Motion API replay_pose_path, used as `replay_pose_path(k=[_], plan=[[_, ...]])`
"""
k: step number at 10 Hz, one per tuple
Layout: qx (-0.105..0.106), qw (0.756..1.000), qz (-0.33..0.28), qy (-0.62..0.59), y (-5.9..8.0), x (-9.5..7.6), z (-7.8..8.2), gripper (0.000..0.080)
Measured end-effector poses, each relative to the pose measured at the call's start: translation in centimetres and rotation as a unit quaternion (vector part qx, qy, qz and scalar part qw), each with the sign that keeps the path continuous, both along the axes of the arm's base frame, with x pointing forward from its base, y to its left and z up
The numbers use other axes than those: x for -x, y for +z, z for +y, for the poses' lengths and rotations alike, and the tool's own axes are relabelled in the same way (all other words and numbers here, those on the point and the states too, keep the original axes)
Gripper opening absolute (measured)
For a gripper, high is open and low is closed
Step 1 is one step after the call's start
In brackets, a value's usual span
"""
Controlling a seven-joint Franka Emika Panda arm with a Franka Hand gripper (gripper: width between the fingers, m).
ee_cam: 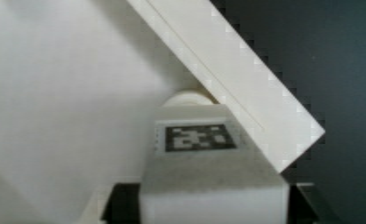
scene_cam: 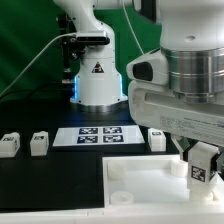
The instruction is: Assemble one leg
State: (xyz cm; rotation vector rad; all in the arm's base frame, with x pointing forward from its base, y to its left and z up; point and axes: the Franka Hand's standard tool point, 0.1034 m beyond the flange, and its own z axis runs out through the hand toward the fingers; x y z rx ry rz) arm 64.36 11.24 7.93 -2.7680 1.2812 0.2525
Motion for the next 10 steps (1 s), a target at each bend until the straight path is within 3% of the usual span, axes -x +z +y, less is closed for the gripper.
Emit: replay_pose_path(k=[3,5,6,7,8,9,10], plan=[[-0.016,0.987,-0.010,-0.161,0.0,0.7,-0.2,0.0297],[-0.011,0.966,0.010,-0.258,0.0,0.7,0.1,0.0297],[-0.013,0.952,0.013,-0.306,0.0,0.6,0.4,0.0297],[-0.023,0.917,0.008,-0.398,-0.1,0.6,1.1,0.0297],[-0.028,0.910,0.002,-0.413,-0.1,0.7,1.5,0.0297],[-0.029,0.914,0.001,-0.404,-0.1,0.7,1.6,0.0370],[-0.029,0.919,-0.001,-0.394,-0.1,0.7,1.6,0.0370]])
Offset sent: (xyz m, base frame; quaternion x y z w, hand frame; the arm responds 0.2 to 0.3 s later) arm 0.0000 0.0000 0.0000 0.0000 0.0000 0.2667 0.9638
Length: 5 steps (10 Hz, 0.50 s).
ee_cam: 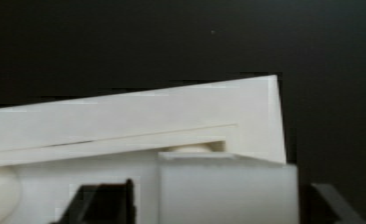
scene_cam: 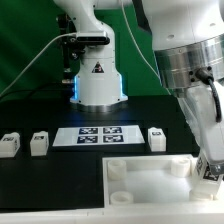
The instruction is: Assemble one leg
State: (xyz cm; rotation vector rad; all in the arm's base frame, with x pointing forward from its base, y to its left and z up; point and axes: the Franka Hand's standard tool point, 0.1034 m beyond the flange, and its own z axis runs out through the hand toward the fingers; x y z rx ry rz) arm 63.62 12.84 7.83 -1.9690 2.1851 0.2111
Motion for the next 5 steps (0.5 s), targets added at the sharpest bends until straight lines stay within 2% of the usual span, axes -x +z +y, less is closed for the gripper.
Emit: replay_pose_path(k=[1,2,3,5], plan=[[0.001,1.000,-0.005,0.021,-0.01,0.01,0.03,0.0548],[0.001,0.999,-0.005,0.033,-0.03,0.10,0.02,0.0548],[0.002,0.995,0.002,0.102,-0.05,0.60,-0.23,0.0629],[0.022,0.959,0.021,0.281,0.53,0.57,-0.10,0.0646]])
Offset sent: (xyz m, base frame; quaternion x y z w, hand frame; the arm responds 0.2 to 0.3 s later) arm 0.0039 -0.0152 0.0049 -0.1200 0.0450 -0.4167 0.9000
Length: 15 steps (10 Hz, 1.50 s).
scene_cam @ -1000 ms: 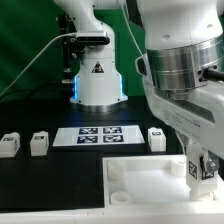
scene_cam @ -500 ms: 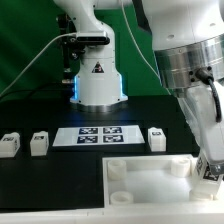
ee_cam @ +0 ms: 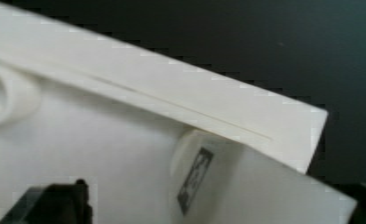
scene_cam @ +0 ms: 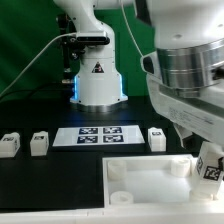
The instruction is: Assemble one leg
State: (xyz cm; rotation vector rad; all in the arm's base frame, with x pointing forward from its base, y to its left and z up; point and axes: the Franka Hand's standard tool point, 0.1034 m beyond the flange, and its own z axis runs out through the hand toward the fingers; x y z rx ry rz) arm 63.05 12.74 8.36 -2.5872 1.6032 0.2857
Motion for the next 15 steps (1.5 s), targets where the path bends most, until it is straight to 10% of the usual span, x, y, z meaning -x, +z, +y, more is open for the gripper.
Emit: replay_pose_path(k=[4,7,10,12,15], plan=[[-0.016,0.982,-0.028,0.184,0.0,-0.1,0.5,0.0649],[-0.012,0.917,-0.051,0.396,-0.9,0.0,0.0,0.0649],[-0.010,0.923,-0.049,0.381,-0.9,0.0,0.0,0.0610],[-0.006,0.937,-0.043,0.345,-0.9,0.1,0.0,0.0340],[0.011,0.978,-0.022,0.206,-1.0,0.2,-0.1,0.0296]])
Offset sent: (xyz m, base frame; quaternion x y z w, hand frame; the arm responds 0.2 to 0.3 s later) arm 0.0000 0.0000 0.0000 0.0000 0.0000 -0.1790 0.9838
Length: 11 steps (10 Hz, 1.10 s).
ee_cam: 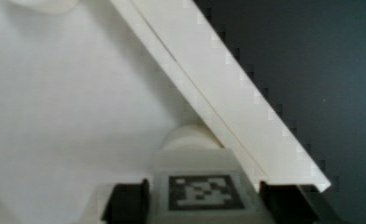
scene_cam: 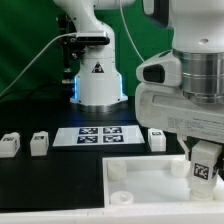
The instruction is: Assemble one leg
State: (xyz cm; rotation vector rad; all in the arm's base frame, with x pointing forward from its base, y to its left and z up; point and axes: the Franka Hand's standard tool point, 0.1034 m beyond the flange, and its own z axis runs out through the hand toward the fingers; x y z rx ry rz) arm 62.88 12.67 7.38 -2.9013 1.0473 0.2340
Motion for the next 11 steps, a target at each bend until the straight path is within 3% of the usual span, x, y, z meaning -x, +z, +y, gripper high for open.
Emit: replay_pose_path(k=[2,4,7,9,10,11], plan=[[0.006,0.996,0.009,-0.089,0.0,0.0,0.2,0.0296],[0.004,0.976,0.007,-0.220,-0.4,-0.2,0.6,0.0296],[-0.030,0.916,-0.017,-0.399,-0.5,-0.2,1.0,0.0296],[-0.030,0.914,-0.015,-0.404,-0.5,-0.2,1.2,0.0311],[-0.030,0.915,-0.015,-0.403,-0.6,-0.2,1.2,0.0490],[-0.030,0.915,-0.015,-0.402,-0.6,-0.1,1.2,0.0596]])
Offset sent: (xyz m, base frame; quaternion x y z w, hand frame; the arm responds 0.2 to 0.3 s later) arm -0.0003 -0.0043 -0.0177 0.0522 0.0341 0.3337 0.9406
